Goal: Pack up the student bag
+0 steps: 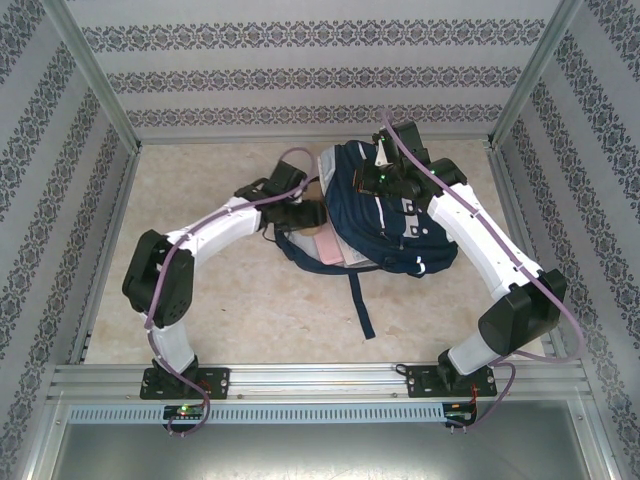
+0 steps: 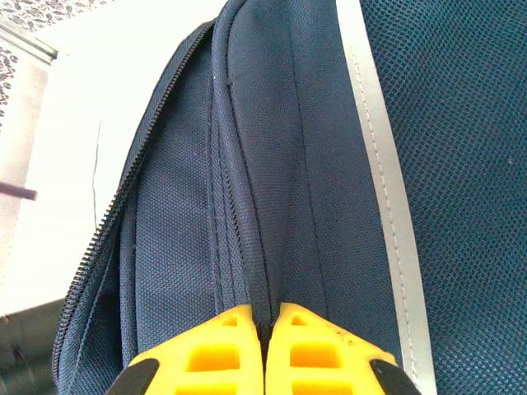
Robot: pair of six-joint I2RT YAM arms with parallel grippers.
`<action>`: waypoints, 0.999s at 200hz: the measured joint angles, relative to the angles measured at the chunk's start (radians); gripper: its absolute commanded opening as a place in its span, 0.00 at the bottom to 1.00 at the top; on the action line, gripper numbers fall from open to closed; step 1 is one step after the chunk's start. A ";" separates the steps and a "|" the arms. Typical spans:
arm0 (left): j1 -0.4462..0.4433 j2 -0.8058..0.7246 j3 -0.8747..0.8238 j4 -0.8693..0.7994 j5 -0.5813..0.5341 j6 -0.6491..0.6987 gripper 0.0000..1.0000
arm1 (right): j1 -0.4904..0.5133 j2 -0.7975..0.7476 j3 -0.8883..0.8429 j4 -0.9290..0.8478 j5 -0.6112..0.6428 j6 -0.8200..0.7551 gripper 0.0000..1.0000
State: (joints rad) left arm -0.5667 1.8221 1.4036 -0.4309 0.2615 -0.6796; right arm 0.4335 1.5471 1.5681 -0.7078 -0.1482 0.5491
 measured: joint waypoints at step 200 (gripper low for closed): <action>-0.042 0.061 -0.034 0.005 -0.187 -0.114 0.39 | 0.000 -0.052 -0.055 0.018 -0.010 0.016 0.01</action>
State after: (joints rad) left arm -0.6083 1.8832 1.3693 -0.4263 0.0742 -0.7937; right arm 0.4339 1.4948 1.5131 -0.6903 -0.1581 0.5655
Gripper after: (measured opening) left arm 0.575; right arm 0.074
